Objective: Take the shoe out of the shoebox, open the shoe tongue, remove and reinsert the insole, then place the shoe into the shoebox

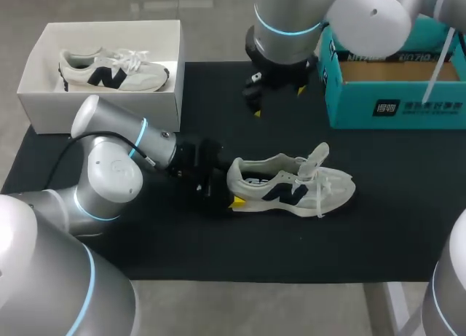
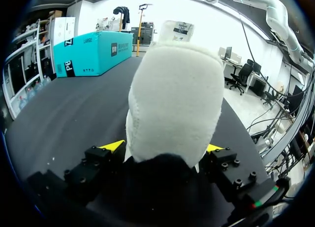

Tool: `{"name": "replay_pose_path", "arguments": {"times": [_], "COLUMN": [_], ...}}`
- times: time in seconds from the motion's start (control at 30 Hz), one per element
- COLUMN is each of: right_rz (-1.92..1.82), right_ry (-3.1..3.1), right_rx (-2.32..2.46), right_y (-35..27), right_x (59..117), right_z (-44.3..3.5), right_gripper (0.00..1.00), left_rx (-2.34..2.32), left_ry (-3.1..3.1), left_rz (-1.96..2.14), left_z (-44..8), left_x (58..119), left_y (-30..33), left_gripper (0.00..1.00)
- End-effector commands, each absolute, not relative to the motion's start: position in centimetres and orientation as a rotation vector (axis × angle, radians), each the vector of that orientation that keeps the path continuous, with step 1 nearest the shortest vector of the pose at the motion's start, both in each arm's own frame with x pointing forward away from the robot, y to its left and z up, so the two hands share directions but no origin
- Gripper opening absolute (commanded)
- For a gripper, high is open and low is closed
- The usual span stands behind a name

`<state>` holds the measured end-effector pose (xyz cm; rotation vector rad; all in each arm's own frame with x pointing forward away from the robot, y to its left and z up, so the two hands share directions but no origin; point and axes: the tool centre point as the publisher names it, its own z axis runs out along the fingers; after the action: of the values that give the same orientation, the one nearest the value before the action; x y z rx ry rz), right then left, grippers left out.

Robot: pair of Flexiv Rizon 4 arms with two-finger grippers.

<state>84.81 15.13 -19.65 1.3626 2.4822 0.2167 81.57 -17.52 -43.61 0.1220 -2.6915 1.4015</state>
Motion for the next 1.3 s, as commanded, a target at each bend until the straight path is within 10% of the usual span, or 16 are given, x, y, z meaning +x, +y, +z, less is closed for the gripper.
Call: {"name": "replay_pose_path", "arguments": {"times": [0.03,0.93,1.0,1.3], "right_rz": [0.283,0.313,0.295,0.189], "right_ry": [2.799,2.896,2.899,2.882], "right_rx": [0.159,0.19,0.194,0.246], "right_y": [14.4,13.7,13.7,13.9], "right_x": [83.4,81.5,81.5,81.6], "right_z": [-20.3,-22.1,-22.3,-22.4], "right_gripper": [1.0,1.0,0.05,0.0], "left_rx": [0.122,0.122,0.122,0.122], "left_ry": [-2.692,-2.692,-2.692,-2.692], "left_rz": [1.399,1.399,1.399,1.399], "left_z": [-44.0,-44.0,-44.0,-44.0], "left_x": [81.7,81.7,81.7,81.7], "left_y": [-17.5,-17.5,-17.5,-17.5], "left_gripper": [0.0,0.0,0.0,0.0]}}
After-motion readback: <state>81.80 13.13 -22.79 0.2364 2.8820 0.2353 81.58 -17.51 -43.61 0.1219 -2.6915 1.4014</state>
